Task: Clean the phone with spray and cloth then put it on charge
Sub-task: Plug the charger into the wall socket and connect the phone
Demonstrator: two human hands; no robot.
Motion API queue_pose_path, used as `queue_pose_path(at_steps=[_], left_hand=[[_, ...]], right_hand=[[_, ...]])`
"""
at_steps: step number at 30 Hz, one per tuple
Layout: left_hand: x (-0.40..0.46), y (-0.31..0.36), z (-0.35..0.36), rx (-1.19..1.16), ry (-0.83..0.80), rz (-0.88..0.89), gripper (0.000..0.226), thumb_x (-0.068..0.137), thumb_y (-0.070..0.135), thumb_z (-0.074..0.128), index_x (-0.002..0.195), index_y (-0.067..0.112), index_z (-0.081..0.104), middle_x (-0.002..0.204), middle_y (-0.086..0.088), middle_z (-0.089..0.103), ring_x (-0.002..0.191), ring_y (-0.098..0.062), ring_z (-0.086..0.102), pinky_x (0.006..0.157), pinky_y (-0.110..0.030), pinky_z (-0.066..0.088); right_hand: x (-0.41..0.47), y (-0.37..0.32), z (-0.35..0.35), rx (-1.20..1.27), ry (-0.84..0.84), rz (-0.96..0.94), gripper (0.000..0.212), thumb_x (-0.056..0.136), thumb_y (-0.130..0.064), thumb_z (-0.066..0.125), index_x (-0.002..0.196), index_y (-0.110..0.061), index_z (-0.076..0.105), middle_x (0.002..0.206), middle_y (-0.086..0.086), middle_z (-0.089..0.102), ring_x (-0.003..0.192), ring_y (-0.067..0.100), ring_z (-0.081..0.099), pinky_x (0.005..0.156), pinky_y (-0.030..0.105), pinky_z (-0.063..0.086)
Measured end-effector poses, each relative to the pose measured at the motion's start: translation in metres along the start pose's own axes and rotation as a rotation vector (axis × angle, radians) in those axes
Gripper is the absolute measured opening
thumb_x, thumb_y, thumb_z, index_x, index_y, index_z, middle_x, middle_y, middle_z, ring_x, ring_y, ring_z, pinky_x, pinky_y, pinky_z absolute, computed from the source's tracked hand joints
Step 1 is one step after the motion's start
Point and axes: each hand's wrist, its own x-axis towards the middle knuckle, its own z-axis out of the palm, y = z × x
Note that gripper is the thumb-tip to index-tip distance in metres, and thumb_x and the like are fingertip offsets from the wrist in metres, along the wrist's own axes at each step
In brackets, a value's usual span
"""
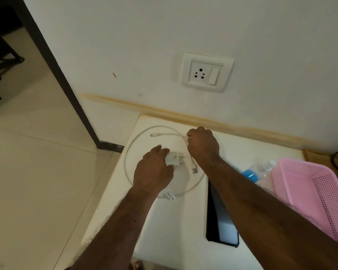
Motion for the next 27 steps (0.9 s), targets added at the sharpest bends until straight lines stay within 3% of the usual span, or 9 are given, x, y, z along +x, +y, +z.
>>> queue_pose_path(at_steps=[6, 9, 12, 15, 17, 21, 23, 27], left_hand=[[-0.002, 0.001, -0.001, -0.015, -0.005, -0.006, 0.053, 0.095, 0.040, 0.057, 0.144, 0.022, 0.048, 0.159, -0.002, 0.036, 0.142, -0.023, 0.038, 0.111, -0.037, 0.034], [-0.002, 0.008, -0.008, -0.116, 0.117, 0.032, 0.051, 0.099, 0.051, 0.046, 0.140, 0.021, 0.054, 0.152, -0.001, 0.048, 0.138, -0.020, 0.044, 0.109, -0.034, 0.034], [-0.006, 0.021, -0.021, -0.408, 0.201, 0.007, 0.056, 0.096, 0.067, 0.036, 0.126, 0.027, 0.062, 0.131, 0.007, 0.064, 0.105, -0.004, 0.059, 0.092, -0.029, 0.042], [-0.010, 0.037, -0.037, -0.772, 0.250, -0.021, 0.053, 0.090, 0.077, 0.034, 0.089, 0.031, 0.060, 0.089, 0.010, 0.065, 0.078, -0.002, 0.059, 0.072, -0.026, 0.046], [-0.013, 0.049, -0.049, -0.955, 0.287, 0.013, 0.041, 0.090, 0.073, 0.039, 0.089, 0.037, 0.061, 0.092, 0.014, 0.067, 0.084, 0.003, 0.061, 0.073, -0.016, 0.047], [-0.019, 0.063, -0.063, -1.124, 0.273, 0.086, 0.024, 0.102, 0.042, 0.050, 0.107, 0.024, 0.065, 0.103, 0.006, 0.076, 0.099, -0.011, 0.070, 0.089, -0.032, 0.053], [-0.025, 0.068, -0.068, -1.186, 0.234, 0.100, 0.021, 0.104, 0.032, 0.049, 0.109, 0.019, 0.065, 0.097, 0.000, 0.078, 0.096, -0.017, 0.073, 0.084, -0.032, 0.057], [-0.037, 0.075, -0.074, -1.333, 0.150, 0.025, 0.033, 0.106, 0.036, 0.042, 0.110, 0.012, 0.065, 0.083, -0.008, 0.078, 0.079, -0.027, 0.076, 0.070, -0.035, 0.062]], right_hand=[[-0.003, -0.011, -0.007, 0.103, 0.011, 0.071, 0.028, 0.084, -0.013, 0.054, 0.112, -0.014, 0.060, 0.112, 0.006, 0.059, 0.108, 0.026, 0.052, 0.077, 0.035, 0.047], [-0.011, -0.019, -0.024, 0.261, 0.070, 0.088, 0.024, 0.083, -0.013, 0.055, 0.107, -0.015, 0.057, 0.108, 0.004, 0.059, 0.099, 0.024, 0.056, 0.070, 0.032, 0.043], [-0.024, -0.026, -0.052, 0.394, 0.121, 0.057, 0.011, 0.089, -0.014, 0.053, 0.098, -0.020, 0.055, 0.101, -0.002, 0.060, 0.089, 0.018, 0.057, 0.069, 0.029, 0.041], [-0.050, -0.030, -0.083, 0.640, 0.130, 0.004, 0.008, 0.094, -0.018, 0.054, 0.090, -0.025, 0.055, 0.089, -0.012, 0.061, 0.082, 0.010, 0.058, 0.068, 0.026, 0.044], [-0.074, -0.033, -0.100, 0.784, 0.085, 0.000, 0.007, 0.094, -0.021, 0.058, 0.088, -0.026, 0.059, 0.084, -0.014, 0.063, 0.079, 0.006, 0.060, 0.066, 0.021, 0.045], [-0.119, -0.035, -0.115, 0.915, -0.014, 0.057, 0.013, 0.094, -0.021, 0.063, 0.084, -0.030, 0.061, 0.082, -0.009, 0.067, 0.076, 0.010, 0.065, 0.065, 0.023, 0.051], [-0.136, -0.035, -0.117, 0.935, -0.050, 0.096, 0.011, 0.094, -0.020, 0.063, 0.087, -0.028, 0.063, 0.083, -0.006, 0.067, 0.076, 0.011, 0.064, 0.069, 0.026, 0.055], [-0.161, -0.031, -0.111, 0.956, -0.136, 0.145, 0.003, 0.094, -0.022, 0.064, 0.091, -0.023, 0.065, 0.082, -0.003, 0.070, 0.075, 0.013, 0.068, 0.068, 0.026, 0.057]])
